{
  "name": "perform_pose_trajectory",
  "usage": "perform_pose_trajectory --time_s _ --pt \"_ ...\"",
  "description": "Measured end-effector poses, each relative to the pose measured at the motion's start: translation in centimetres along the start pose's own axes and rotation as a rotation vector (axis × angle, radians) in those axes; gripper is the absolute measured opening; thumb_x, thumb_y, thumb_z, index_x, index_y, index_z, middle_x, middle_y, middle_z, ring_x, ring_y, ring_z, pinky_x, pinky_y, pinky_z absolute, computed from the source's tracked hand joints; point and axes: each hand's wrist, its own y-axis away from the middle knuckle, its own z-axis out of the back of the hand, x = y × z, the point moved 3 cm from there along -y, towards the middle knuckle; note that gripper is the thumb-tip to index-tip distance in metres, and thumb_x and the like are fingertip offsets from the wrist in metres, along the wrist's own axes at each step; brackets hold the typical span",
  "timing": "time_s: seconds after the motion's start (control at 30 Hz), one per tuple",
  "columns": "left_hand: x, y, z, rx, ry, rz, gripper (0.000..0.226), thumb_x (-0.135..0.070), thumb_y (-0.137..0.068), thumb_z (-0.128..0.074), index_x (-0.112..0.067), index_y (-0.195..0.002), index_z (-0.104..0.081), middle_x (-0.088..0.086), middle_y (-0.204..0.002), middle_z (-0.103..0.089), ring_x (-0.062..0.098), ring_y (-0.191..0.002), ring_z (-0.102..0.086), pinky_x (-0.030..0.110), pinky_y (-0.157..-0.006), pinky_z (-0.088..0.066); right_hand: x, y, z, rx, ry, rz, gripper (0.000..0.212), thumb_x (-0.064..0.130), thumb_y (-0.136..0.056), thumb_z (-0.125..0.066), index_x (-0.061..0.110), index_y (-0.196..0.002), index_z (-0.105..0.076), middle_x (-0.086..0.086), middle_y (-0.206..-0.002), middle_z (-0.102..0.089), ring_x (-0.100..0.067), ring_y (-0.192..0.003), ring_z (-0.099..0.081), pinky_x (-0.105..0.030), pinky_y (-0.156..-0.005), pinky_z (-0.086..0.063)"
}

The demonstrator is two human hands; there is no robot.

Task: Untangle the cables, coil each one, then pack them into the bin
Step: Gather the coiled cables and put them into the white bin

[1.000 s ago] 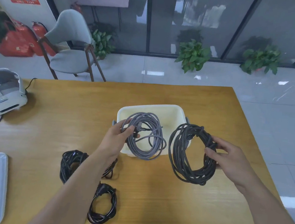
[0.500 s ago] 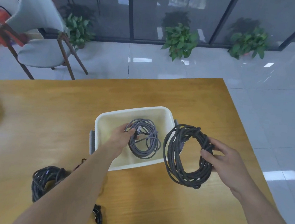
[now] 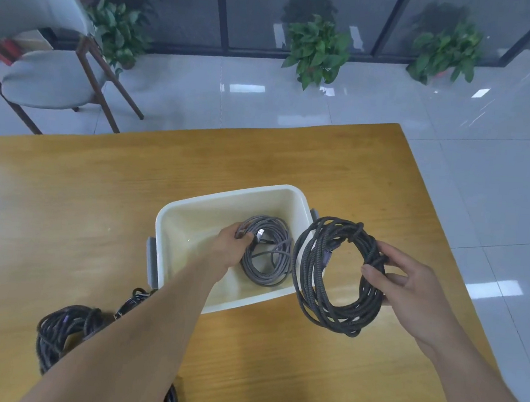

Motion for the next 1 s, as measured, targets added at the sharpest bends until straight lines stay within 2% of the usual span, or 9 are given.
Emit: perform_pose_trajectory --time_s 0.1,0.17,0.27,0.33,0.47,0.63,0.77,0.83,1.0 --pt "-0.2 0.1 0.5 -0.039 -0.069 -0.039 0.01 -0.023 -0.106 -0.057 -0.019 -0.105 -0.067 -0.01 -0.087 -0.063 0.01 -0.084 -0.06 0.023 -0.073 -0.045 0.3 0.1 -0.2 0.012 0.015 0.008 0.05 0.018 -0.095 -0.074 0.029 -0.143 -0.061 0.017 -0.096 -0.076 -0.011 -0.082 -0.077 -0.033 -0.076 -0.057" --pt "0.0 0.2 1.0 -0.061 -0.124 -0.048 0.007 -0.022 -0.104 -0.06 -0.017 -0.106 -0.065 -0.008 -0.084 -0.06 0.012 -0.081 -0.058 0.021 -0.068 -0.042 0.8 0.2 -0.5 0.024 0.02 0.02 0.05 0.017 -0.096 -0.074 0.029 -0.143 -0.061 0.024 -0.093 -0.075 -0.011 -0.082 -0.077 -0.034 -0.077 -0.058" --pt "-0.2 0.9 1.9 -0.057 -0.147 -0.07 0.045 -0.029 -0.102 -0.065 -0.017 -0.143 -0.056 0.004 -0.125 -0.063 0.023 -0.117 -0.06 0.028 -0.092 -0.046 1.8 0.4 -1.0 0.036 0.029 0.052 0.051 0.018 -0.096 -0.074 0.028 -0.144 -0.06 0.019 -0.094 -0.077 -0.012 -0.083 -0.077 -0.029 -0.074 -0.058" --pt "-0.5 2.0 2.6 -0.078 -0.137 -0.078 0.057 -0.029 -0.101 -0.066 -0.016 -0.153 -0.046 0.004 -0.137 -0.056 0.02 -0.123 -0.055 0.028 -0.096 -0.042 2.7 0.4 -1.6 0.047 0.036 0.076 0.052 0.018 -0.096 -0.075 0.029 -0.145 -0.059 0.011 -0.102 -0.078 -0.011 -0.084 -0.077 -0.022 -0.069 -0.057" --pt "-1.5 4.9 4.8 -0.147 -0.105 -0.2 0.054 -0.029 -0.101 -0.066 -0.018 -0.151 -0.047 -0.002 -0.139 -0.057 0.013 -0.122 -0.056 0.027 -0.097 -0.045 5.0 0.4 -3.9 0.109 0.028 0.134 0.052 0.016 -0.096 -0.074 0.026 -0.145 -0.059 0.004 -0.113 -0.076 -0.013 -0.086 -0.078 -0.023 -0.071 -0.058" --pt "-2.4 10.2 8.4 -0.191 -0.054 -0.367 0.044 -0.023 -0.103 -0.062 -0.023 -0.146 -0.052 -0.01 -0.134 -0.061 0.001 -0.115 -0.06 0.018 -0.095 -0.048 6.3 -0.9 -8.3 0.188 0.071 0.194 0.053 0.018 -0.096 -0.075 0.026 -0.146 -0.059 0.003 -0.126 -0.072 -0.019 -0.096 -0.078 -0.047 -0.093 -0.061" --pt "-1.5 13.7 11.3 -0.263 -0.059 -0.465 0.042 -0.023 -0.104 -0.061 -0.029 -0.145 -0.054 -0.016 -0.13 -0.062 0.0 -0.117 -0.058 0.024 -0.101 -0.048 6.5 -2.5 -12.3 0.235 0.123 0.242 0.052 0.019 -0.095 -0.075 0.024 -0.145 -0.06 0.0 -0.129 -0.069 -0.019 -0.091 -0.078 -0.05 -0.092 -0.062" --pt "-0.9 15.0 12.3 -0.313 -0.087 -0.481 0.04 -0.024 -0.104 -0.06 -0.032 -0.143 -0.056 -0.017 -0.13 -0.059 0.002 -0.12 -0.057 0.023 -0.101 -0.047 5.9 -3.6 -14.0 0.246 0.165 0.248 0.053 0.025 -0.094 -0.077 0.027 -0.144 -0.06 0.004 -0.134 -0.067 -0.02 -0.105 -0.075 -0.048 -0.099 -0.059" --pt "1.6 15.5 13.5 -0.405 -0.195 -0.48 0.042 -0.04 -0.098 -0.066 -0.042 -0.139 -0.058 -0.019 -0.149 -0.043 0.009 -0.143 -0.038 0.05 -0.111 -0.045 4.1 -5.3 -17.6 0.292 0.267 0.184 0.058 0.035 -0.093 -0.076 0.033 -0.148 -0.056 0.007 -0.139 -0.065 -0.015 -0.12 -0.066 -0.044 -0.107 -0.054"
